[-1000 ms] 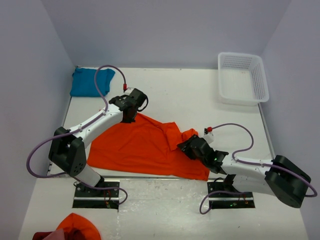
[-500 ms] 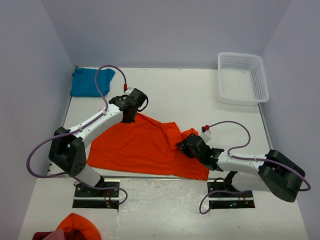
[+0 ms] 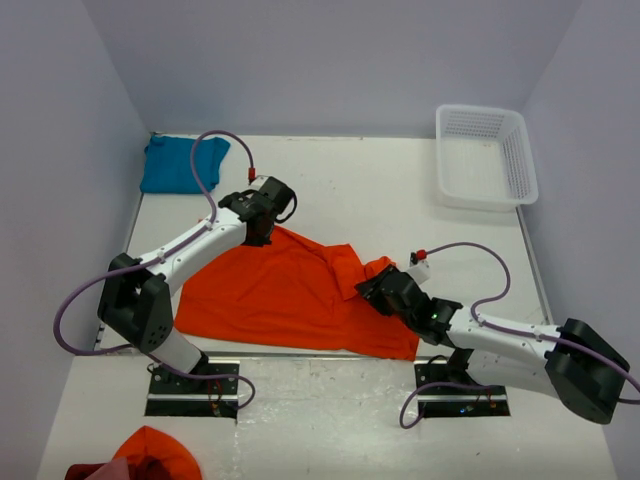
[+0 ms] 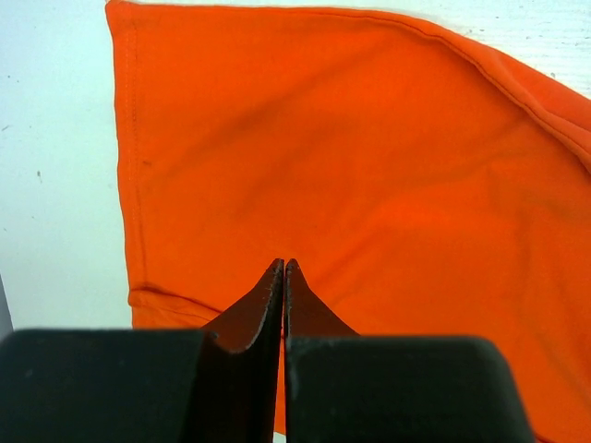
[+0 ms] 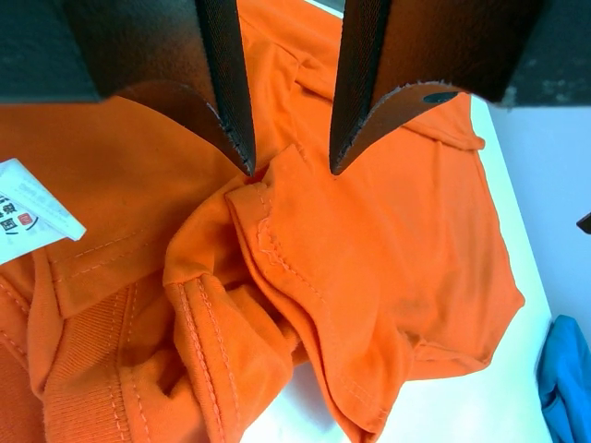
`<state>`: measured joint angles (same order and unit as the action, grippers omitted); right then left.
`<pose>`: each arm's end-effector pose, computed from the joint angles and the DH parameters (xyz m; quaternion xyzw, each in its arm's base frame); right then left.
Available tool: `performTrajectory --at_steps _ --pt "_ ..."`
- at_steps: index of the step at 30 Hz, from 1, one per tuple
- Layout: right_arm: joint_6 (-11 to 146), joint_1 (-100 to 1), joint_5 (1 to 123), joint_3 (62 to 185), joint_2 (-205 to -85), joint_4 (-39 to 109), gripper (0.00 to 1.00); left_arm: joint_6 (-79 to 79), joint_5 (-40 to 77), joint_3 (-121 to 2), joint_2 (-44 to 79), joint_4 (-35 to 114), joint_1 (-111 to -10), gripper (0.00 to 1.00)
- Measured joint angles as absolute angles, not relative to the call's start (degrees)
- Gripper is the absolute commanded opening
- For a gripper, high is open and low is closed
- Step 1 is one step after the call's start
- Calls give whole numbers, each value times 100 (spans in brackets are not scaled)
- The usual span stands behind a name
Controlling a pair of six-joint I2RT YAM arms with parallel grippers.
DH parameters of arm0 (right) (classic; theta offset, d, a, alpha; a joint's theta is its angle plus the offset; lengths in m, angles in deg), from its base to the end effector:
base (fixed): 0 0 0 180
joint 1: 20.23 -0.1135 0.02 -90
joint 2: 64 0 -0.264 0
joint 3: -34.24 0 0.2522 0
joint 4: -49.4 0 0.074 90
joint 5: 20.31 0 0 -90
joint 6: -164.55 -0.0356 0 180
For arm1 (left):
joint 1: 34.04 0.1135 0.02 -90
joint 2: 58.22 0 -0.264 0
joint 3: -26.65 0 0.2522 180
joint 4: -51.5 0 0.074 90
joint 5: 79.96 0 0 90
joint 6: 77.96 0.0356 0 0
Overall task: Fold and stack the t-shirts
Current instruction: Grap the side of the flattened tshirt furthest away from the robot with both arms
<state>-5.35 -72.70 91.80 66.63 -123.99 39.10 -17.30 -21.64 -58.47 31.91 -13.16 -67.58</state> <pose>0.1300 0.1472 0.1595 0.2909 0.8366 0.3247 0.3316 0.2671 -0.1546 0.2577 -0.0134 0.9481 0.1407 0.2850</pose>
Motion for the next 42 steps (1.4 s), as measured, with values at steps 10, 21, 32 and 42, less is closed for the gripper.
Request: performTrajectory --at_steps 10,21,32,42 --pt "-583 -7272 9175 6663 -12663 3921 40 -1730 -2164 -5847 3191 -1311 -6760 0" --pt "-541 -7272 9173 6759 -13124 4028 39 -1728 -2164 -5847 3191 -1314 -6762 0" --pt "-535 -7272 9184 6860 -12639 3965 39 -1728 -2162 -5844 3191 -1298 -6762 0" --pt "-539 -7272 9210 6860 -12694 3950 39 -1728 -2162 -5844 3191 -1292 -6762 0"
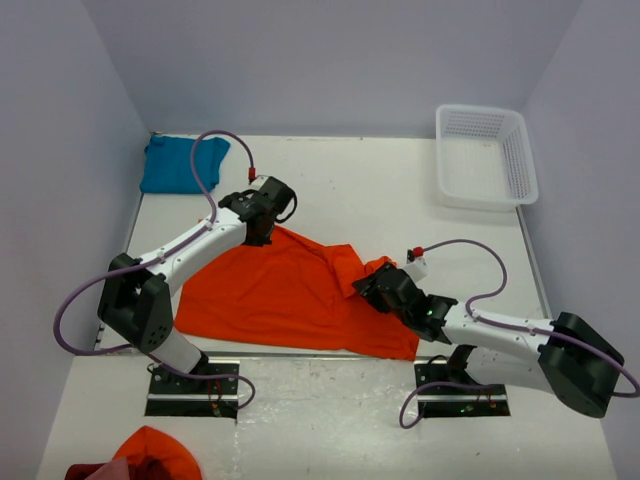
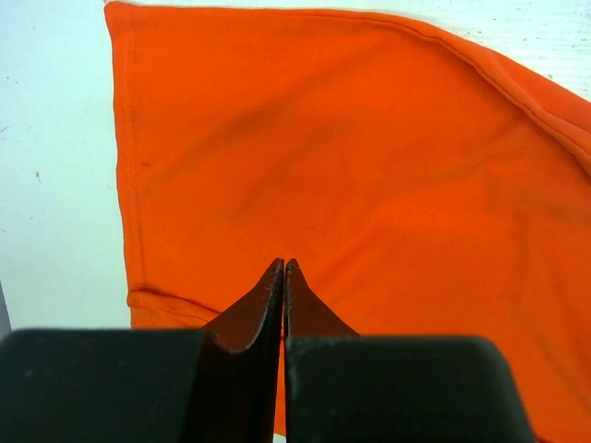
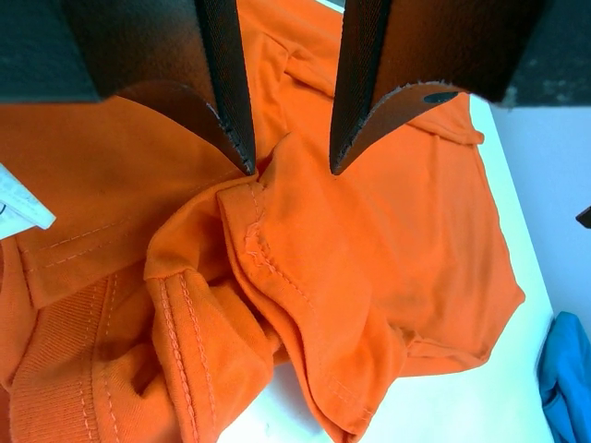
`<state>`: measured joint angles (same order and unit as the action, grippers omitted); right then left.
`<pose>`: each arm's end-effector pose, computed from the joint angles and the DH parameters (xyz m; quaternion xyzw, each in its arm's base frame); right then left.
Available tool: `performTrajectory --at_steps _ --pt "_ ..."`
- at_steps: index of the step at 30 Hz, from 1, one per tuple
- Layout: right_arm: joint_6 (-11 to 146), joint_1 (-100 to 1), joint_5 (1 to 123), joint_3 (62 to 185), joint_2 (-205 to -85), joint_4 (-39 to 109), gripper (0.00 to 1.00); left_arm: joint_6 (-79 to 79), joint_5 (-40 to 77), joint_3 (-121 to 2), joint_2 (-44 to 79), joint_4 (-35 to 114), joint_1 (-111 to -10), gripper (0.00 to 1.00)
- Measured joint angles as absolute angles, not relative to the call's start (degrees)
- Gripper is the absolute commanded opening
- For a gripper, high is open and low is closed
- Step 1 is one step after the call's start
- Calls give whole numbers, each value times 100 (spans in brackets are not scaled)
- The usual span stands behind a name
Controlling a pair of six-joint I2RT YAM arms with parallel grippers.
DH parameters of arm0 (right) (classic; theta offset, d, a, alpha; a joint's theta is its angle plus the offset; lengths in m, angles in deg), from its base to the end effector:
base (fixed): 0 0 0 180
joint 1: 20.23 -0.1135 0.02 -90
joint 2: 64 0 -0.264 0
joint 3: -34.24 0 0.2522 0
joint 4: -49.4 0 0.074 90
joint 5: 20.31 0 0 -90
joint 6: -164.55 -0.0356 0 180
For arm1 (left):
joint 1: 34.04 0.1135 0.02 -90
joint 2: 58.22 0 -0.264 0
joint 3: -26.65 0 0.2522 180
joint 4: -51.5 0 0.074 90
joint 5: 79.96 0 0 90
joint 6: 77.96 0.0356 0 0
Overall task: Fold and stack the t-shirts
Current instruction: Grap the side of the flattened tshirt furthest away from the robot with both arms
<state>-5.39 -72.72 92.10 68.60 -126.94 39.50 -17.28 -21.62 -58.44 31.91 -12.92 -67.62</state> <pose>0.1356 0.1544 0.1614 0.2917 0.8382 0.3195 0.3321 0.2673 -0.1550 0.2577 -0.0134 0.9478 0.1395 0.2864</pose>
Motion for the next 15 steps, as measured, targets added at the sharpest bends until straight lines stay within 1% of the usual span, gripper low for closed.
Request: performTrajectory --at_steps 4,15 --pt "-572 -7281 9221 6860 -12680 3862 38 -1728 -2162 -5844 3191 -1292 -6762 0" --pt "-690 -7381 9475 6963 -12068 2835 38 -1728 -2142 -5844 3191 -1290 -6762 0"
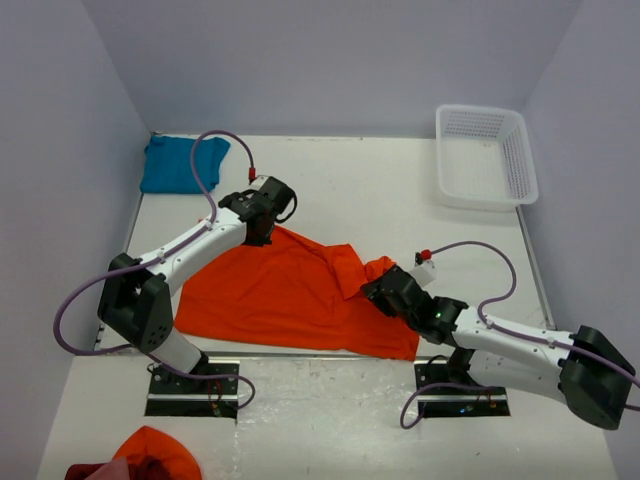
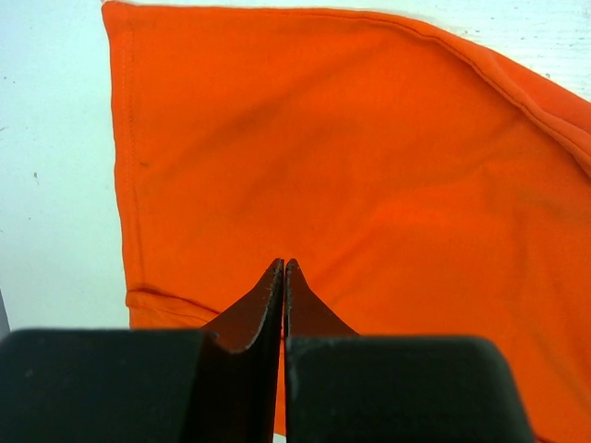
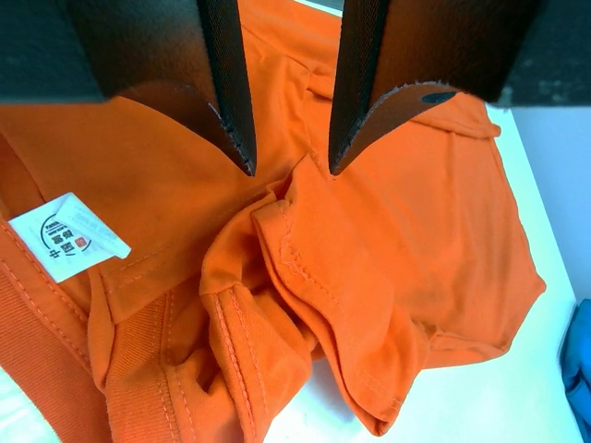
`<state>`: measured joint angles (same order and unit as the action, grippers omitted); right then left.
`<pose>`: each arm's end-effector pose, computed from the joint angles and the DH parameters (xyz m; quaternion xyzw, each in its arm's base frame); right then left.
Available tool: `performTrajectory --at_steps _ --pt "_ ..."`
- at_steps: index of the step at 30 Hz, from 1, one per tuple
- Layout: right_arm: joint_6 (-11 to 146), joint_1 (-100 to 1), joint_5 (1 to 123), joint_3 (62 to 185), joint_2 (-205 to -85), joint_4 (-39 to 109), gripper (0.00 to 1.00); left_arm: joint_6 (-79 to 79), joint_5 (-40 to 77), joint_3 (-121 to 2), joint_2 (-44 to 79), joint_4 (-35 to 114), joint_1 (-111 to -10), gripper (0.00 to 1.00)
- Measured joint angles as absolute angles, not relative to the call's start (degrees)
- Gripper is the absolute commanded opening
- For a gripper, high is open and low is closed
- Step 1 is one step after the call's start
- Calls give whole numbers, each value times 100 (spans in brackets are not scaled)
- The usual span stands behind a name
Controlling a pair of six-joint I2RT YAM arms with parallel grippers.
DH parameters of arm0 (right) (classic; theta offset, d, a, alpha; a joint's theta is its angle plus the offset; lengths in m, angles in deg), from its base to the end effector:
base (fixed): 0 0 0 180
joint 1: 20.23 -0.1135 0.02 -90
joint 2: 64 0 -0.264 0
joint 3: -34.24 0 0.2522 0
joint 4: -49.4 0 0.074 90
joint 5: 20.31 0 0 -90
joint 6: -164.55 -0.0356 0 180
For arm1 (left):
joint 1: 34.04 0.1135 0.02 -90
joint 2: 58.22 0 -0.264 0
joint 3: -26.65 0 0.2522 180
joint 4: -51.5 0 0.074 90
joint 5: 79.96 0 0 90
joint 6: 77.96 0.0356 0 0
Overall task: Fold and stack the t-shirts
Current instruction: Grap the side of the flattened tshirt furthest away from the robot with both arms
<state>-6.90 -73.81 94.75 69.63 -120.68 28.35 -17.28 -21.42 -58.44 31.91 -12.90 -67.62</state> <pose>0.1240 0.1427 0.1710 0.3001 0.8456 0.2885 0.3342 0.2673 -0.1551 0.2576 -0.0131 0.9482 0.1379 0.2857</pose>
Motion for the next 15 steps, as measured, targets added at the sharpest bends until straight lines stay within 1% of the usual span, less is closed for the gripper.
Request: performTrajectory --at_steps 15 --pt "-598 -7385 9505 7181 -12490 2929 38 -1728 -2129 -5844 3191 -1294 -6792 0"
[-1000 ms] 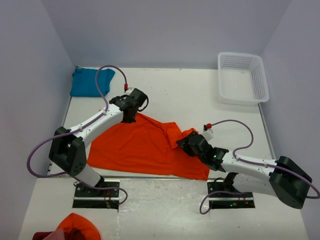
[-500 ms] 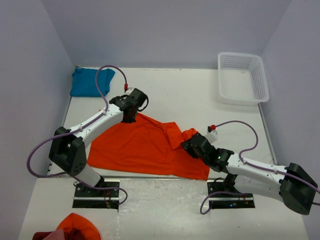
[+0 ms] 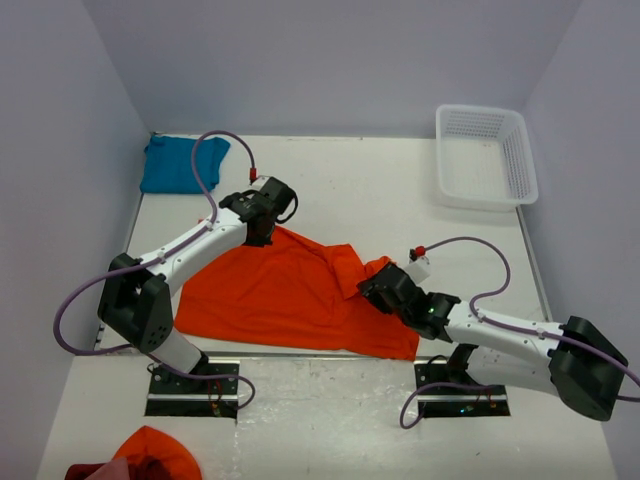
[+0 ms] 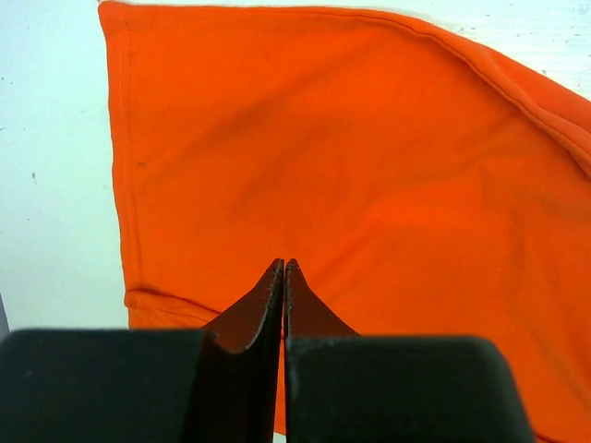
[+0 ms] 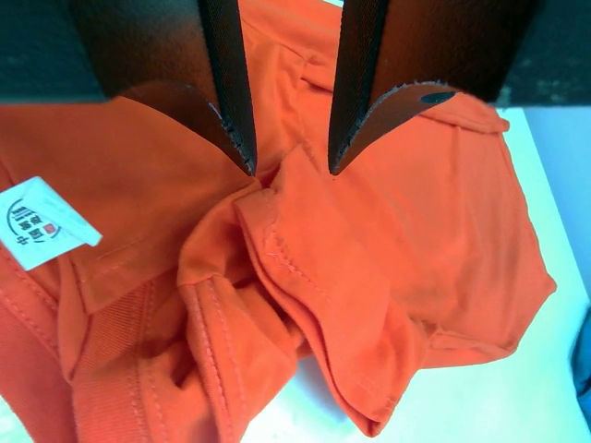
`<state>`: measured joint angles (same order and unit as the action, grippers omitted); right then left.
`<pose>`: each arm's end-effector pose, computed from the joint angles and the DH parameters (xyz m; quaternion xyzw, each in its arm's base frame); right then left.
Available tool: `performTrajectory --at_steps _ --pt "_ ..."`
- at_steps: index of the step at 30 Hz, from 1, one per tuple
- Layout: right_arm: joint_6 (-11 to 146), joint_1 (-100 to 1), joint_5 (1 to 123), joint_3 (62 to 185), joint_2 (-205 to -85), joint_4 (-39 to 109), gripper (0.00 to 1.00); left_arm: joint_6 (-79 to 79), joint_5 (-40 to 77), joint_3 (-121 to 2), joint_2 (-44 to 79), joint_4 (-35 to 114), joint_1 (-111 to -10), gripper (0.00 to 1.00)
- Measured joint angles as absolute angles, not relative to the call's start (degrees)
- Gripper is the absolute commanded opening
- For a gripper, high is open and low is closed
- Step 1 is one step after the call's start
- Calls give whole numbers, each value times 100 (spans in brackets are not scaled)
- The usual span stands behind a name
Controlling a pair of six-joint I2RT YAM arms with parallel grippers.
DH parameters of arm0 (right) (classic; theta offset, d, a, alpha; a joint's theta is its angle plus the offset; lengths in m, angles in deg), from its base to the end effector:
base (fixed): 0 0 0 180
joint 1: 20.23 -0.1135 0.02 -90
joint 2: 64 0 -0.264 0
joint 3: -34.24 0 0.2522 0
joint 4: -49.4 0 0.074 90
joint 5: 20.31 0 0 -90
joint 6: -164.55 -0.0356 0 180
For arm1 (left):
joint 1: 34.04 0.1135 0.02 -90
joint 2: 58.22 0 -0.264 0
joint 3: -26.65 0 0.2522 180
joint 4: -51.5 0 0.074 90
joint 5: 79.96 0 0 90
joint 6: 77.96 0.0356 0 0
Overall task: Fold and stack the t-shirts
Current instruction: Grap the side of the flattened tshirt furthest away from the robot with both arms
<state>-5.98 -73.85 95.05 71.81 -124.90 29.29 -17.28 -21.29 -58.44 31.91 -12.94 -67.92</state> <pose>0.1311 0.1522 0.1713 0.2929 0.8514 0.2766 0.3359 0.2664 -0.1566 0.2576 -0.0104 0.9486 0.1364 0.2853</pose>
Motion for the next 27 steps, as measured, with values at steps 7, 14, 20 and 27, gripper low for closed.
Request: performTrajectory --at_steps 7,14,20,27 --pt "-578 -7385 9503 7221 -12543 3034 38 -1728 -2132 -5844 3191 -1292 -6792 0" --pt "-576 -7385 9431 7258 -12895 3182 38 -1726 -2132 -5844 3187 -1294 -6792 0" --pt "-550 -7385 9418 7358 -13308 3377 38 -1726 -2134 -5844 3163 -1296 -6792 0" --pt "-532 -7383 9420 7457 -13480 3508 37 -1724 -2129 -5844 3152 -1294 -6792 0"
